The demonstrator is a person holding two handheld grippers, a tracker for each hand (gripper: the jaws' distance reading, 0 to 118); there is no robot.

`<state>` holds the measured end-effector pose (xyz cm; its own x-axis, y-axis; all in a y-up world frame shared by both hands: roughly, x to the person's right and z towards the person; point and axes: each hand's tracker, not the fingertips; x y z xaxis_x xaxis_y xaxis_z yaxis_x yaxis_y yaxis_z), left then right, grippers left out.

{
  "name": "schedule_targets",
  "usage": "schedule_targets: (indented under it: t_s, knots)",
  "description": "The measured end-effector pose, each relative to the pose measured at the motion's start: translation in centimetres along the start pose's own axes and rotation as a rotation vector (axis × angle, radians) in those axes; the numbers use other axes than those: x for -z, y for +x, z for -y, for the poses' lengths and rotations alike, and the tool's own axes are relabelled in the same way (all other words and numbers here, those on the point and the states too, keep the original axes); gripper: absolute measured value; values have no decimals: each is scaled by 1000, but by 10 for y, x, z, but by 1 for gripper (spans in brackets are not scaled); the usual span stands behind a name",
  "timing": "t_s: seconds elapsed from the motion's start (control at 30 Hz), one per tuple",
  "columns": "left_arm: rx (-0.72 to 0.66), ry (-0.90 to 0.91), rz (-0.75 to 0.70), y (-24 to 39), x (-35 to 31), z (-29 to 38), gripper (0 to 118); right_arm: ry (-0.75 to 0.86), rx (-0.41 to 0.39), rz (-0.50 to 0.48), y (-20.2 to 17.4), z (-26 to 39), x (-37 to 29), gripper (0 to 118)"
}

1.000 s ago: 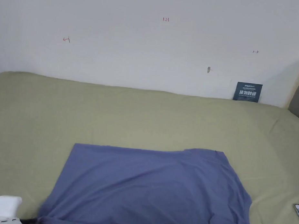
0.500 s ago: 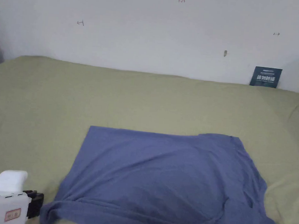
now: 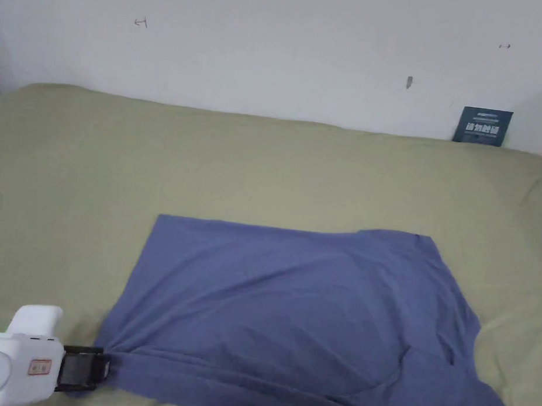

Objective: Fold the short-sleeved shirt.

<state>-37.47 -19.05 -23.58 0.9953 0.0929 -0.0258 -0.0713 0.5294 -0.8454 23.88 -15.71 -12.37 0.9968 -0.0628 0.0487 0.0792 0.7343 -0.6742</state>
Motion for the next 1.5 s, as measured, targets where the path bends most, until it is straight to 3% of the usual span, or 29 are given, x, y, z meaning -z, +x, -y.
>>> schedule_targets:
  t_s: [0.03, 0.07, 0.1, 0.13, 0.23, 0.27, 0.33, 0.37, 0.4, 0.5, 0.53, 0.57, 0.6, 0.63, 0.67, 1.03, 1.33, 1.5]
  knots:
    - [2, 1, 6, 1, -1, 0, 90, -9, -5, -1, -1, 2, 0, 0]
    - [5, 7, 13, 3, -3, 0, 55, -16, -9, 0, -1, 5, 1, 0]
    - [-4, 5, 56, 4, -4, 0, 12, -22, -10, -3, 0, 6, 1, 0]
    - [-27, 22, 63, 12, -15, 5, 4, -28, -8, -5, 1, 7, 0, 0]
    - [-11, 12, 58, 26, -20, 11, 4, -43, -8, -22, 5, 12, 1, 3]
    - [-8, 16, 47, 24, -21, 11, 4, -52, -8, -31, 5, 12, 1, 24]
    - [-14, 18, 50, 28, -24, 11, 4, -98, -21, -32, 4, 13, 7, 118]
    - [-18, 21, 49, 31, -25, 12, 4, -153, -14, -31, 3, 17, 12, 113]
    - [-16, 23, 51, 23, -25, 9, 4, -86, -23, -34, 4, 21, 17, 107]
    - [-11, 28, 43, 30, -26, 10, 4, -171, -20, -9, 2, 26, 31, 102]
    - [-13, 27, 40, 25, -25, 8, 4, -192, -24, -4, 2, 29, 37, 92]
    - [-13, 27, 37, 25, -25, 8, 4, -231, -28, -1, 6, 28, 31, 76]
    - [-13, 26, 34, 26, -24, 9, 4, -232, -19, -2, 8, 29, 31, 53]
    - [-15, 27, 33, 26, -24, 9, 4, -235, -12, -2, 10, 32, 31, 18]
    - [-21, 24, 37, 21, -22, 9, 4, -228, -1, -14, 13, 33, 27, 4]
    - [-26, 85, 84, 7, -43, -34, 4, -35, 8, -41, 6, -55, 10, 3]
    - [2, 76, 71, 17, 8, -120, 4, -51, -61, -4, 6, -141, 98, 3]
    - [16, 30, 52, 26, 49, -153, 4, -112, -22, -6, 12, -162, 154, 3]
